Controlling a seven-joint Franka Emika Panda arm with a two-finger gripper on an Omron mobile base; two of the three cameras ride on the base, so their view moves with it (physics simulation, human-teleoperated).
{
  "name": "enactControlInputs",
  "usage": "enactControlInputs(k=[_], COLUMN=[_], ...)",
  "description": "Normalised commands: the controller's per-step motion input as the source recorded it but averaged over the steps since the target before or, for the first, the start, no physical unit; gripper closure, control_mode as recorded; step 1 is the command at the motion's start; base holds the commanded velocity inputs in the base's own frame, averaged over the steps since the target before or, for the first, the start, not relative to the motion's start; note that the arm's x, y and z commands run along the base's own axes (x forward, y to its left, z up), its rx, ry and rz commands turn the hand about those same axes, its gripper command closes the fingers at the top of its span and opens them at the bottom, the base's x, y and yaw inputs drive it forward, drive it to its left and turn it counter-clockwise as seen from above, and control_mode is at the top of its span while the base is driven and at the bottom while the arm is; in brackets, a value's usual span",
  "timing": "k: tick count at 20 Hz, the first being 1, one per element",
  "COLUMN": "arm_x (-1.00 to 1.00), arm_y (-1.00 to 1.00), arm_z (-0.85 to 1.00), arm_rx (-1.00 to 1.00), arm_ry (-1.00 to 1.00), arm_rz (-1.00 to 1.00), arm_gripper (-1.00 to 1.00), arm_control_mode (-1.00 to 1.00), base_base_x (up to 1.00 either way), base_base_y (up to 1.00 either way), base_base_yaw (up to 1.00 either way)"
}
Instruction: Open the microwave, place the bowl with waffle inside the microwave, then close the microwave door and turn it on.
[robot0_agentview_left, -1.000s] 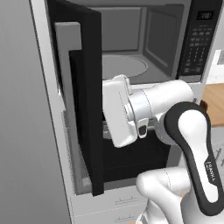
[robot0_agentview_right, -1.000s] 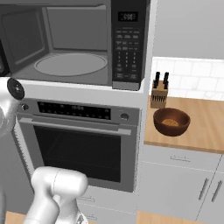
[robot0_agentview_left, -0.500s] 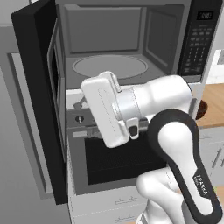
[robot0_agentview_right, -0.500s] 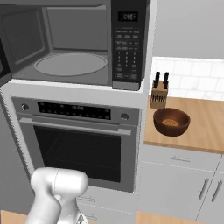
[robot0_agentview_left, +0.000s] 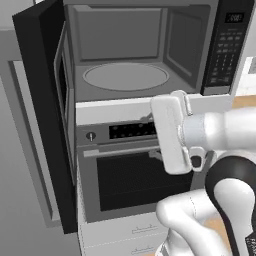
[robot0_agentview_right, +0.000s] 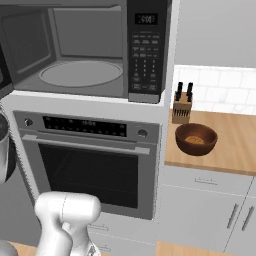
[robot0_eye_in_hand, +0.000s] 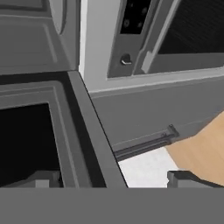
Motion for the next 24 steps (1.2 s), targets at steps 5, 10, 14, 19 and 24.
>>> enactControlInputs(k=[5, 10, 14, 19, 24], arm_x=[0.22, 0.41, 0.47, 0.49, 0.1], arm_y=[-1.0, -1.0, -1.0, -1.0, -1.0], arm_z=[-0.19, -0.36, -0.58, -0.71, -0.58], arm_rx=[0.0, -0.01, 0.0, 0.0, 0.05], arm_ry=[0.03, 0.06, 0.1, 0.06, 0.0], arm_rz=[-0.45, -0.35, -0.16, -0.04, 0.0], arm_gripper=[-1.0, -1.0, -1.0, -1.0, -1.0], arm_control_mode=[-1.0, -1.0, -1.0, -1.0, -1.0], base_base_x=[0.0, 0.0, 0.0, 0.0, 0.0], base_base_y=[0.0, 0.0, 0.0, 0.0, 0.0], base_base_yaw=[0.0, 0.0, 0.0, 0.0, 0.0])
